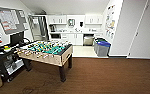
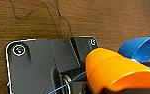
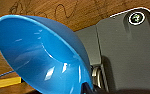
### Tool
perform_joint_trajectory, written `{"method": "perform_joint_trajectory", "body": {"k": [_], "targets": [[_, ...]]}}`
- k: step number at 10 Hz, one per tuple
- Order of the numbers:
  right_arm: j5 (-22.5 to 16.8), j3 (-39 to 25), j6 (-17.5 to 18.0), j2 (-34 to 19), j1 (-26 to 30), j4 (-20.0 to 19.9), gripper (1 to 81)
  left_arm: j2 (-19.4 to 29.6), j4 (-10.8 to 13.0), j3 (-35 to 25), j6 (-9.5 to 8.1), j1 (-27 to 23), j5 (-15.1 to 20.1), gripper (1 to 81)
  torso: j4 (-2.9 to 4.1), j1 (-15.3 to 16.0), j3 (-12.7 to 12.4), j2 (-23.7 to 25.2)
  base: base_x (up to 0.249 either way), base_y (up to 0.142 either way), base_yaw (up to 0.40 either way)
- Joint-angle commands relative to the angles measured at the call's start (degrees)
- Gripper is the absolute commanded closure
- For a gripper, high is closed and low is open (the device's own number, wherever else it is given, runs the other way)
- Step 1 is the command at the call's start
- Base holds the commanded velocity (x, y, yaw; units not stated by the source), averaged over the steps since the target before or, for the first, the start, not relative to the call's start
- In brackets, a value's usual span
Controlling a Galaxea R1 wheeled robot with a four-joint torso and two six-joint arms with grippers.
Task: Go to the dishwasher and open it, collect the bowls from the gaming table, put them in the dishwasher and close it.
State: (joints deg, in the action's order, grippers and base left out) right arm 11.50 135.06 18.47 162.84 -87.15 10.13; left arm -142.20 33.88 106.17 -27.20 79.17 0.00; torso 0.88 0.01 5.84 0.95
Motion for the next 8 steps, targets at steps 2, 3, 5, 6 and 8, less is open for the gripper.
{"method": "perform_joint_trajectory", "body": {"k": [2, 3, 5, 6, 8], "targets": [[-2.44, -0.86, -0.28, -0.39, 2.20, 1.21, 81.1, 1.65, 0.75, -1.58, 0.13, -3.09, 1.49, 81.1, 0.00, -0.01, 0.00, 0.02, 0.090, 0.000, 0.000], [-2.44, -0.86, -0.28, -0.39, 2.19, 1.21, 81.1, 1.65, 0.75, -1.58, 0.13, -3.09, 1.49, 81.1, 0.00, -0.01, 0.00, 0.02, 0.090, 0.000, 0.000], [-2.44, -0.86, -0.28, -0.39, 2.11, 1.21, 81.1, 1.65, 0.75, -1.66, 0.13, -3.00, 1.49, 81.1, 0.00, 0.00, 0.00, 0.02, 0.094, 0.000, 0.000], [-2.44, -0.86, -0.28, -0.39, 2.11, 1.21, 81.1, 1.65, 0.75, -1.66, 0.13, -3.00, 1.49, 81.1, 0.00, -0.01, 0.00, 0.02, 0.112, -0.070, 0.000], [-2.44, -0.86, -0.28, -0.39, 2.11, 1.21, 81.1, 1.65, 0.75, -1.58, 0.13, -3.00, 1.49, 81.1, 0.00, -0.01, 0.00, 0.05, 0.112, -0.078, 0.000]]}}
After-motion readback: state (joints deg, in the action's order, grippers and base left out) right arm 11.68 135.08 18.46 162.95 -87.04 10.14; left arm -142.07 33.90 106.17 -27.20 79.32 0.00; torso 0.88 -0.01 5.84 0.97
